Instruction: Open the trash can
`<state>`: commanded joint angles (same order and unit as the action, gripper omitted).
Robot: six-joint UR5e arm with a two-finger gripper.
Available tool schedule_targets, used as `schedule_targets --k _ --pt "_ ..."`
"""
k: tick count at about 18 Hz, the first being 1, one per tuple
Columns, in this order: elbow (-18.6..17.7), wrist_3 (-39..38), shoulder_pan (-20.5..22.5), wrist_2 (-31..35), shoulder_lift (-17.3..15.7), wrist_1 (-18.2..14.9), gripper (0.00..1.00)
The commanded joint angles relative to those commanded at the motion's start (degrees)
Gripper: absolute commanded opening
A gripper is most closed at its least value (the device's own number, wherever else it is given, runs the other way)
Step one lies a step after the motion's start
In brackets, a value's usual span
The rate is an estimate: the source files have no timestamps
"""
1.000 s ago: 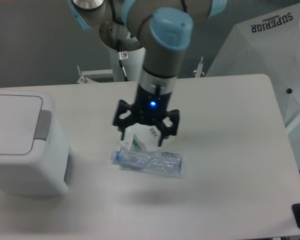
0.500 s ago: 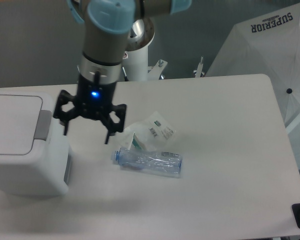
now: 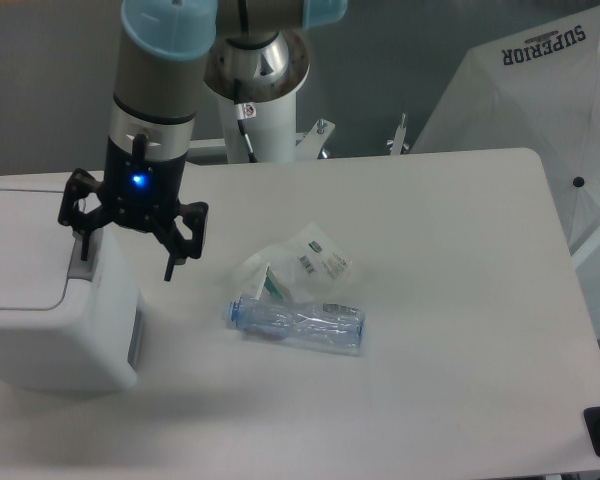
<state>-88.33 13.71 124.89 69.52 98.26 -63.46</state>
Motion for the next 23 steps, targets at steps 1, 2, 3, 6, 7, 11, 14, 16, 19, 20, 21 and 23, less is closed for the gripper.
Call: schedule_targets --k 1,2,3,6,7,11,14,16,19,20,21,23 --pt "-0.1 0.0 0.0 0.0 0.0 -0.1 1.0" --pt "-0.6 0.0 0.0 0.1 -0.1 0.0 1.0" --pt "-0.9 0.0 0.0 0.2 -0.1 0.2 1.0" --pt "-1.4 0.0 0.0 0.2 -0.2 0.2 1.0" --pt "-1.8 0.1 0.0 0.3 -0.3 0.4 1.0" --pt "-1.6 0.1 0.0 0.2 -0.1 0.4 1.0" --pt "-0.7 0.0 0.0 -0.1 -0.2 0.4 1.0" --pt "0.2 0.0 0.4 -0.3 -0.1 0.4 1.0" --pt "1.8 0.2 2.2 0.0 0.1 0.4 1.0" --pt "2.0 1.1 3.6 0.1 0.0 0.5 1.0" --pt "2.3 1.5 4.9 0.1 0.0 0.6 1.0" --pt "2.5 3.4 7.8 0.2 0.1 0.9 1.0"
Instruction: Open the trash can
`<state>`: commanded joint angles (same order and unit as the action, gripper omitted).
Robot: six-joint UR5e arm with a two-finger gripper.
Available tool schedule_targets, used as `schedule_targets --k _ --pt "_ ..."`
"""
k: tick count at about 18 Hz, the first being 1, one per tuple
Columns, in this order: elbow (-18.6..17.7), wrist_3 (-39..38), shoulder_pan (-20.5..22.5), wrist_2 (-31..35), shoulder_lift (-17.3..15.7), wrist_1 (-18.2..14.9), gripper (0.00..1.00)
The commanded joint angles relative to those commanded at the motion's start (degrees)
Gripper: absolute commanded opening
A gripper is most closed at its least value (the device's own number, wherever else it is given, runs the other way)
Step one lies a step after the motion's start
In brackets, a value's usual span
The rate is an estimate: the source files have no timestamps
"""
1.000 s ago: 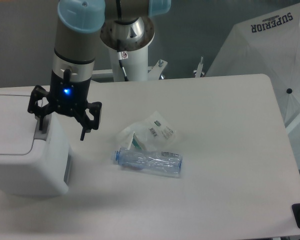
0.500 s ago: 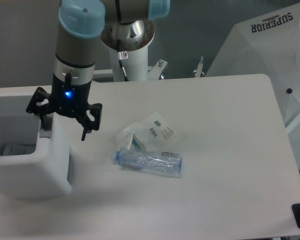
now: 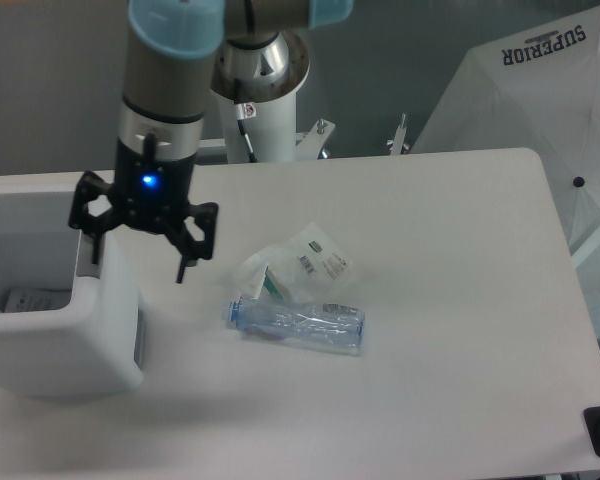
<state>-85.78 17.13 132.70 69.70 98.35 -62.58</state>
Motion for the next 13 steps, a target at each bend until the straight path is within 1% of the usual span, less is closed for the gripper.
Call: schedule_targets --k 3,7,9,11,13 --pt "-0.1 5.1 4.7 0.1 0.3 0.1 1.0" --pt "-0.6 12.5 11.0 0.6 2.1 0.9 1.0" --pt "-0.6 15.4 13.2 1.4 4.2 1.3 1.0" --pt "-0.4 18.2 15.4 2.8 5.4 1.7 1.0" --pt "-0.3 22.2 16.5 4.0 6.3 1.7 1.0"
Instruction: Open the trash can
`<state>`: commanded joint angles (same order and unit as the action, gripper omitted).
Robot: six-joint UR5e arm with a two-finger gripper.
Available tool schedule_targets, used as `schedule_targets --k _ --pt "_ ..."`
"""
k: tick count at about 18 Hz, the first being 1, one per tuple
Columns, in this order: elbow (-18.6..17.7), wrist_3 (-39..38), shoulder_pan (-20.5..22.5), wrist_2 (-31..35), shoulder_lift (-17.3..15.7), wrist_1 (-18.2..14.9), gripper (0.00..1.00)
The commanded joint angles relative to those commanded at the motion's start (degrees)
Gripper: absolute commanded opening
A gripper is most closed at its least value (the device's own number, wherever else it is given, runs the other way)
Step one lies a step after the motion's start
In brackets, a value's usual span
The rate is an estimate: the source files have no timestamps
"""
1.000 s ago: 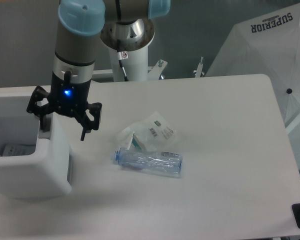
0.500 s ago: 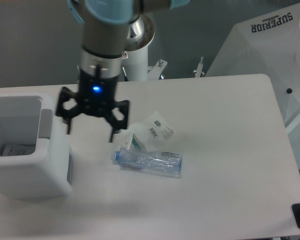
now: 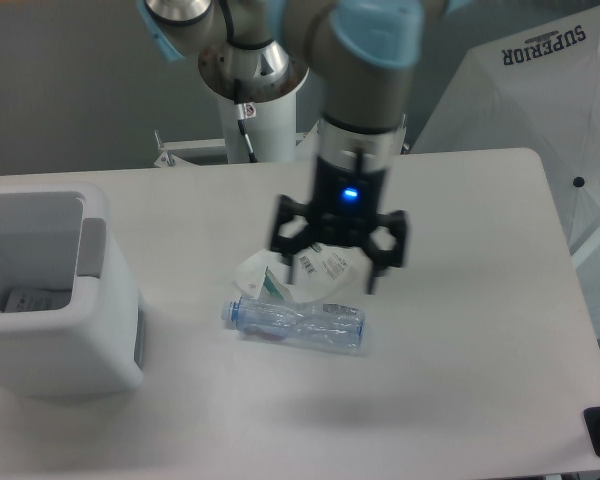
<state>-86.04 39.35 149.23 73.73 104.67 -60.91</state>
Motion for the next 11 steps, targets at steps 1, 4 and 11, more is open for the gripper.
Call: schedule_targets --k 1,4,11 --pt "0.0 3.2 0.7 0.5 0.4 0.0 1.0" --pt "-0.2 11.6 2.5 2.7 1.6 -0.1 1.0" --pt "-2.1 25.3 5.0 9.3 3.4 -0.2 1.0"
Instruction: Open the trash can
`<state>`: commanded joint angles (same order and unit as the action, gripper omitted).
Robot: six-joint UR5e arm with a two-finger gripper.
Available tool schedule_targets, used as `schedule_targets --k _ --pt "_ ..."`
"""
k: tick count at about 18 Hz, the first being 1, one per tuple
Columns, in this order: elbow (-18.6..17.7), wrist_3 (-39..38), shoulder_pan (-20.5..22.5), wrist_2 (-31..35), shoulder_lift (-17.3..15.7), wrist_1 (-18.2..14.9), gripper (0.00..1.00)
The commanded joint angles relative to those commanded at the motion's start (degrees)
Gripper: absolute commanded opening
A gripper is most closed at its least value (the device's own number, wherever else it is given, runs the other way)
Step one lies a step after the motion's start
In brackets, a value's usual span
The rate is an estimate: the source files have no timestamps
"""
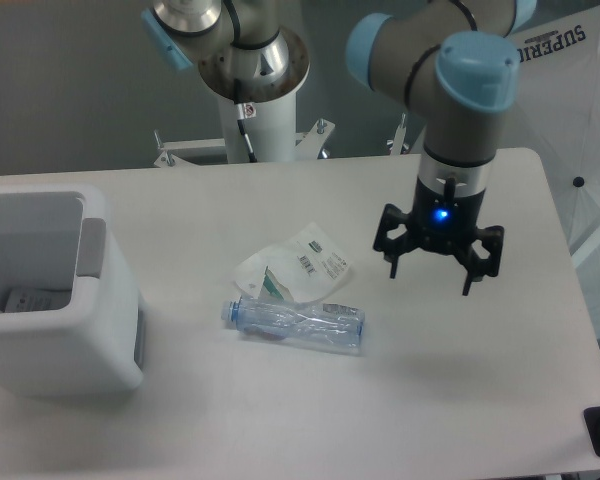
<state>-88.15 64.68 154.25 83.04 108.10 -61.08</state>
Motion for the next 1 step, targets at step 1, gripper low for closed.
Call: schedule_targets --k 1 --pt "-0.4 0.0 0.0 1.0 0.2 0.1 1.0"
